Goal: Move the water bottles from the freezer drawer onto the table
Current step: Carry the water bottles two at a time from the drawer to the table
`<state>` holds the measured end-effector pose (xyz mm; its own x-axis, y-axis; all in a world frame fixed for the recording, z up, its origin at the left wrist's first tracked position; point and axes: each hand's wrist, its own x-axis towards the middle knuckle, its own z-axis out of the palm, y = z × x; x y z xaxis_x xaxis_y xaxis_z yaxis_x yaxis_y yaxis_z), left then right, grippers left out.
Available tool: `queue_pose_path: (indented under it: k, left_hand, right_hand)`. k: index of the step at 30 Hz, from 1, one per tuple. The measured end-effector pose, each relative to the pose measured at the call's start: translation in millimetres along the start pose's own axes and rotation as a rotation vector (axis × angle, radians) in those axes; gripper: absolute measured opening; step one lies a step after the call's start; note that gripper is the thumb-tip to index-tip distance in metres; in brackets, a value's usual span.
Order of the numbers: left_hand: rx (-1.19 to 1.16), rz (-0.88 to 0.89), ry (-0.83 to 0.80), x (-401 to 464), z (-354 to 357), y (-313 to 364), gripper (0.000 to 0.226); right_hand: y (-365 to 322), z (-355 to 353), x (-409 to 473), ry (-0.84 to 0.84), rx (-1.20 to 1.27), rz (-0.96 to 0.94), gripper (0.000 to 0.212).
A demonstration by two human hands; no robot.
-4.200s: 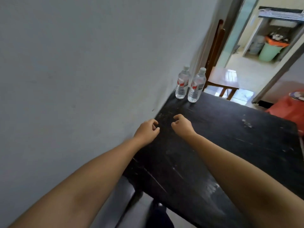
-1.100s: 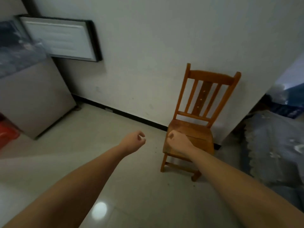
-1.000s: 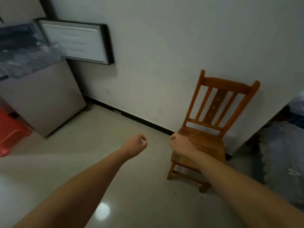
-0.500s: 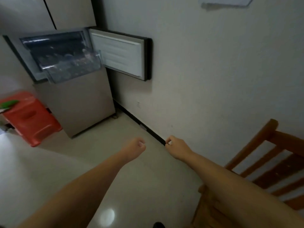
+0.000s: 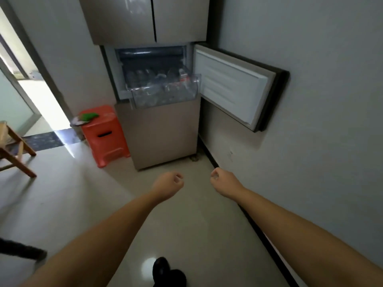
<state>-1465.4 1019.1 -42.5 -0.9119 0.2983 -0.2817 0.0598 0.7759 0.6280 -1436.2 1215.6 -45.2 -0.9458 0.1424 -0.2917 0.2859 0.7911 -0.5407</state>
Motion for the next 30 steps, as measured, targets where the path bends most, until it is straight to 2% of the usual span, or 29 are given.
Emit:
queue_pose_path:
  k: [9, 17, 26, 30]
  left_hand:
    - [0.036, 0.007, 0.094, 162, -137, -30, 0.029]
    - [0.068, -0.01, 0.067, 290, -169, -32, 0.029]
    - [-0.016, -0.023, 0.195, 438, -229, 10, 0.028]
    - [-0.076, -0.039, 0.233, 493, -253, 28, 0.024]
  right_hand:
    - [-107, -29, 184, 0.028, 0.12, -0.051, 0.019]
    - [-127, -57, 314, -0.013, 0.121, -0.038, 0.019]
    - [-160, -127, 488, -0.056, 0.051, -0.182, 0.023]
    - [-185, -157, 548, 0.001, 0.107, -0.239, 0.012]
